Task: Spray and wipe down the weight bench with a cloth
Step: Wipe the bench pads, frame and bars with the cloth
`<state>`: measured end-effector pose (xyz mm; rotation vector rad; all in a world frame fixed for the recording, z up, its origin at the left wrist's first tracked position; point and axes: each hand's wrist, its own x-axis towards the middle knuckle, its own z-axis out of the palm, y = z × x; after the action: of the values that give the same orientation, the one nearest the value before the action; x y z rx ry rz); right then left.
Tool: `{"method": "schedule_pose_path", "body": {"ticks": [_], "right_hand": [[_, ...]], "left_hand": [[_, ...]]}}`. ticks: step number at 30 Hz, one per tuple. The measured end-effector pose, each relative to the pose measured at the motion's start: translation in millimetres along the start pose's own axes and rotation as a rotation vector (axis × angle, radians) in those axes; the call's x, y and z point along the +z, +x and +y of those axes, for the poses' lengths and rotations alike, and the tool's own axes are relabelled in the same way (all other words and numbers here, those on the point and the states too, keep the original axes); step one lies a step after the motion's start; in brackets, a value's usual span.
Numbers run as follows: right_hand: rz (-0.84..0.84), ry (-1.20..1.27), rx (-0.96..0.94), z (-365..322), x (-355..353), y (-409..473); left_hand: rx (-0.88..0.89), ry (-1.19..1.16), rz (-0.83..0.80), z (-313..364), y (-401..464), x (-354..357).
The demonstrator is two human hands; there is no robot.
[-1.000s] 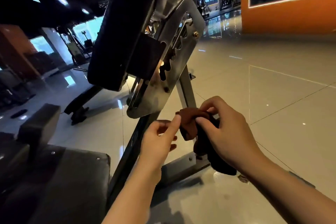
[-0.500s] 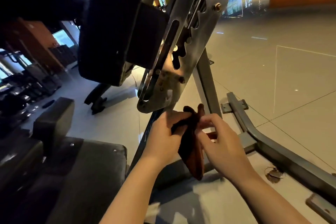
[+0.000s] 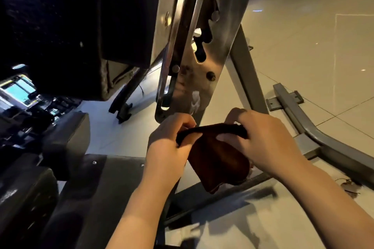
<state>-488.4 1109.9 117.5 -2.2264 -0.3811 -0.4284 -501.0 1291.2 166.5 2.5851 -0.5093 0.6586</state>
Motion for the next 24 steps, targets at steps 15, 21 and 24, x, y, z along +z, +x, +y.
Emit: {"method": "schedule_pose_path", "body": {"ticks": [15,21,24], "right_hand": [[-0.042,0.325,-0.049,8.1,19.2,4.6],[-0.05,0.139,-0.158,-8.0,15.6,7.3],[0.109,0.148,-0.053,-16.4,26.8,6.0]], "left_hand": [[0.071,0.083,-0.054,-20.1,-9.4,-17.2],[-0.054,0.165,-0.155,-31.4,-16.1,-20.9],[0.016,0.191,-0.063,-26.0,-8.9,-24.0]]}}
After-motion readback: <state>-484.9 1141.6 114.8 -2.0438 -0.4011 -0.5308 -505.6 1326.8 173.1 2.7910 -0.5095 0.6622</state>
